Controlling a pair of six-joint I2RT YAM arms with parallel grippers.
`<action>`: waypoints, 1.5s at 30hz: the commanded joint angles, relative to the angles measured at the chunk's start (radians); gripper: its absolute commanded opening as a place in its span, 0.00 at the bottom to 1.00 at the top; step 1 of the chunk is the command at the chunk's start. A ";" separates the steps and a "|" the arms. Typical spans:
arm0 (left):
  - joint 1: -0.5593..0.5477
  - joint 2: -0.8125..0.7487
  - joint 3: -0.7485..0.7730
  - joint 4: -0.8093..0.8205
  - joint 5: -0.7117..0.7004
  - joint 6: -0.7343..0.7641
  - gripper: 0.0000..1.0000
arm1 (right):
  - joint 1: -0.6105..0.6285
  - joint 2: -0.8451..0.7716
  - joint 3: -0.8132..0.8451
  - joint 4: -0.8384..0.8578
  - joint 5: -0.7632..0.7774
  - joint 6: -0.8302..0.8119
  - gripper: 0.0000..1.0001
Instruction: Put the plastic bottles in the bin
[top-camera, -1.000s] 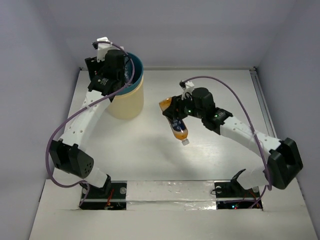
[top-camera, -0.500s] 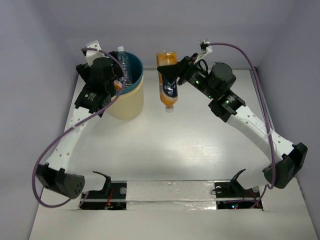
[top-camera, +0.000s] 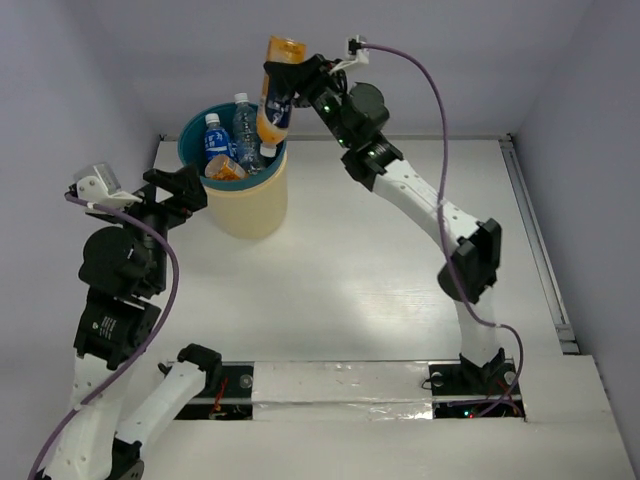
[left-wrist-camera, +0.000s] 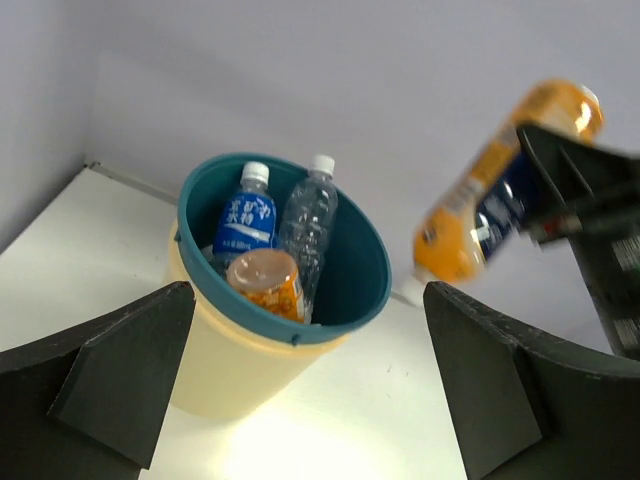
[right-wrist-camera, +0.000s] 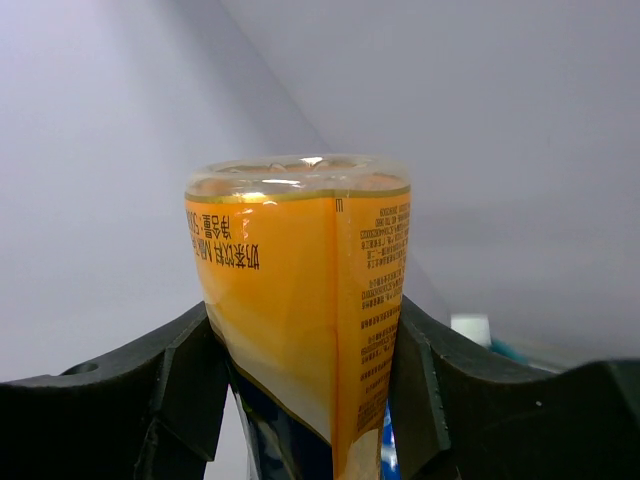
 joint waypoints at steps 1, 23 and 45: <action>0.003 -0.019 -0.074 0.000 0.076 -0.020 0.99 | 0.023 0.135 0.257 -0.012 0.099 -0.069 0.50; 0.003 -0.140 -0.182 -0.013 0.111 -0.070 0.99 | 0.152 0.211 0.091 0.033 0.248 -0.568 0.91; 0.003 -0.173 -0.163 -0.071 0.137 -0.143 0.99 | 0.161 -0.384 -0.433 0.059 0.300 -0.423 0.78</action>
